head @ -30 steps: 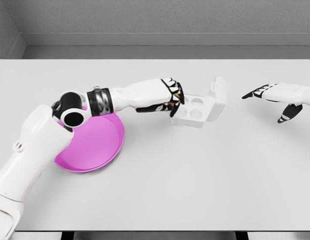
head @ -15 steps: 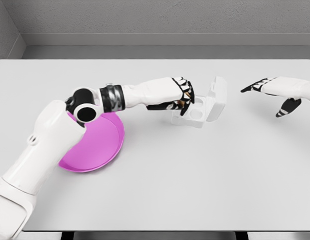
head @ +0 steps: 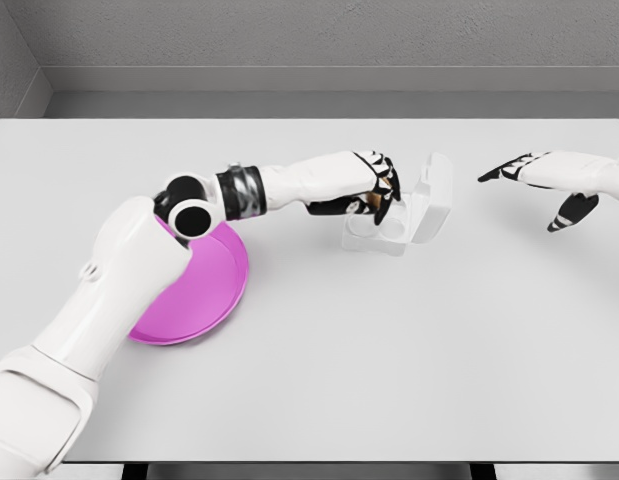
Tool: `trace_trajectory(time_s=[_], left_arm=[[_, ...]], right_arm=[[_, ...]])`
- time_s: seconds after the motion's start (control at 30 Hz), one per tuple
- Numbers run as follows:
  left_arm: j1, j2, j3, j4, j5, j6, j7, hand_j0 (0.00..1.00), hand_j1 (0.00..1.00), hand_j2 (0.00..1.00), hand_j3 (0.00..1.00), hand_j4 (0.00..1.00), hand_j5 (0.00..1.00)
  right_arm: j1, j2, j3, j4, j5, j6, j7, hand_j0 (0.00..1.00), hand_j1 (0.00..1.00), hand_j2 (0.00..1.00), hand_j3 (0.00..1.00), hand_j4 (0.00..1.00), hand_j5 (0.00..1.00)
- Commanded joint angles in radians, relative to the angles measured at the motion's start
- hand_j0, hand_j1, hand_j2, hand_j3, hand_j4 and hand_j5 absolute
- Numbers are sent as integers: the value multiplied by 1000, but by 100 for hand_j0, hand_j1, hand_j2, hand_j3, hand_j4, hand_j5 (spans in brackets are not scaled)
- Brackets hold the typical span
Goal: Pack egg into the box and close the box lid
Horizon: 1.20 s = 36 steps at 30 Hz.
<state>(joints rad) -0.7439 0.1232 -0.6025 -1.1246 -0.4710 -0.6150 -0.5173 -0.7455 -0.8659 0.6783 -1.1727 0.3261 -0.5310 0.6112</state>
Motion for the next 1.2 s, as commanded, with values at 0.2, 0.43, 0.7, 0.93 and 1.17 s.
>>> trace_trajectory(time_s=[0.2, 0.43, 0.7, 0.93, 1.17], left_arm=[[-6, -10, 4, 46, 94, 4, 2, 25, 25, 25, 25, 25, 25], [-6, -13, 1, 77, 207, 4, 3, 25, 25, 25, 25, 25, 25], [-3, -13, 0, 138, 224, 4, 3, 25, 25, 25, 25, 25, 25], [3, -20, -3, 152, 262, 4, 3, 25, 25, 25, 25, 25, 25], [9, -36, -5, 170, 344, 4, 3, 25, 25, 25, 25, 25, 25]], right_arm=[[0, 13, 0, -1, -4, -3, 0, 100, 100, 100, 100, 100, 100], [9, 10, 4, 1, -4, -3, 0, 100, 100, 100, 100, 100, 100], [8, 7, 3, 1, -5, -3, 0, 100, 100, 100, 100, 100, 100], [9, 8, 3, 1, -5, -3, 0, 100, 100, 100, 100, 100, 100], [9, 8, 7, 1, -5, -3, 0, 100, 100, 100, 100, 100, 100]])
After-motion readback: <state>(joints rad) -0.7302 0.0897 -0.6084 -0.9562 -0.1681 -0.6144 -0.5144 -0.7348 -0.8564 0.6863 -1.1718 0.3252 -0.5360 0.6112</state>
